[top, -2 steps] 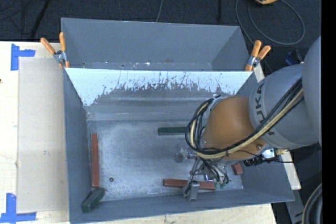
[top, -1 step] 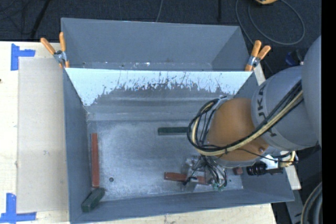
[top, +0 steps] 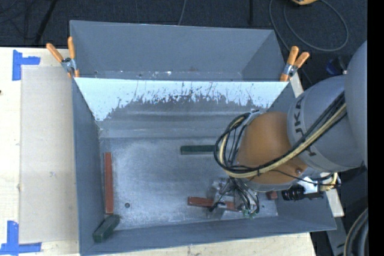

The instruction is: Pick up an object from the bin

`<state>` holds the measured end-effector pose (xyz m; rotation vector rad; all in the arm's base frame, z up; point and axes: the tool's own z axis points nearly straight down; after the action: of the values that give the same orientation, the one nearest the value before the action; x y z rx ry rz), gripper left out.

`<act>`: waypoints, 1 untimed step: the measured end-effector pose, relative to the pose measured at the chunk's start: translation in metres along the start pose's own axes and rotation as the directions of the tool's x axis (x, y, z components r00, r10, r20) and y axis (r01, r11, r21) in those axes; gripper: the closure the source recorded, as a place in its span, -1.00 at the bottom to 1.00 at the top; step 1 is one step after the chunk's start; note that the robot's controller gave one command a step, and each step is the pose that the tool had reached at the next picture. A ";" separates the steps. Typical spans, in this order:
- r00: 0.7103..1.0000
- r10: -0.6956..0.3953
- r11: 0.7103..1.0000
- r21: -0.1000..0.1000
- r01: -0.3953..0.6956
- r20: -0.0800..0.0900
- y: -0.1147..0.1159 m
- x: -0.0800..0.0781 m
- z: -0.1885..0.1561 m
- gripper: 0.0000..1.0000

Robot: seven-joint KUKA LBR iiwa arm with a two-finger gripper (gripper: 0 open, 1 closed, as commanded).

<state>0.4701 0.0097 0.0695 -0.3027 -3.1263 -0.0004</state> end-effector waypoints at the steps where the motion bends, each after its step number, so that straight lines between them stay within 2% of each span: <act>1: 1.000 0.000 1.000 0.001 0.000 -0.003 0.000 0.001 -0.003 1.00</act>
Offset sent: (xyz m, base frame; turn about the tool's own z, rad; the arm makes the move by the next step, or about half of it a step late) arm 0.0000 0.0000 0.0179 0.0000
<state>0.4691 0.0097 0.0725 -0.3024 -3.1228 0.0001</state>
